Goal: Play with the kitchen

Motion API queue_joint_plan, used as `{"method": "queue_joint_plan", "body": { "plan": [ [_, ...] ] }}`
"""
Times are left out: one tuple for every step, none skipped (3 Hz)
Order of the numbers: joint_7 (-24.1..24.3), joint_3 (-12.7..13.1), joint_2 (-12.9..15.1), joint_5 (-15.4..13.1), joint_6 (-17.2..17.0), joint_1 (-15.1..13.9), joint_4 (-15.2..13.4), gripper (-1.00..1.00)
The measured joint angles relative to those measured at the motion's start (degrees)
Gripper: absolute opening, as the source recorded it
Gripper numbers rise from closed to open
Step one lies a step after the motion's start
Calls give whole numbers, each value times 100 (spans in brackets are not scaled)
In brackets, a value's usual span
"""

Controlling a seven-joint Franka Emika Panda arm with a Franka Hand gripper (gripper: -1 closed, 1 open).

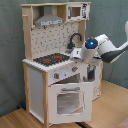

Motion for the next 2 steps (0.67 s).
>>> {"method": "queue_joint_plan", "body": {
  "plan": [
    [-454, -16, 95, 387, 87, -1, -111, 100],
    [-874, -80, 126, 768, 234, -4, -186, 100]
  ]
}}
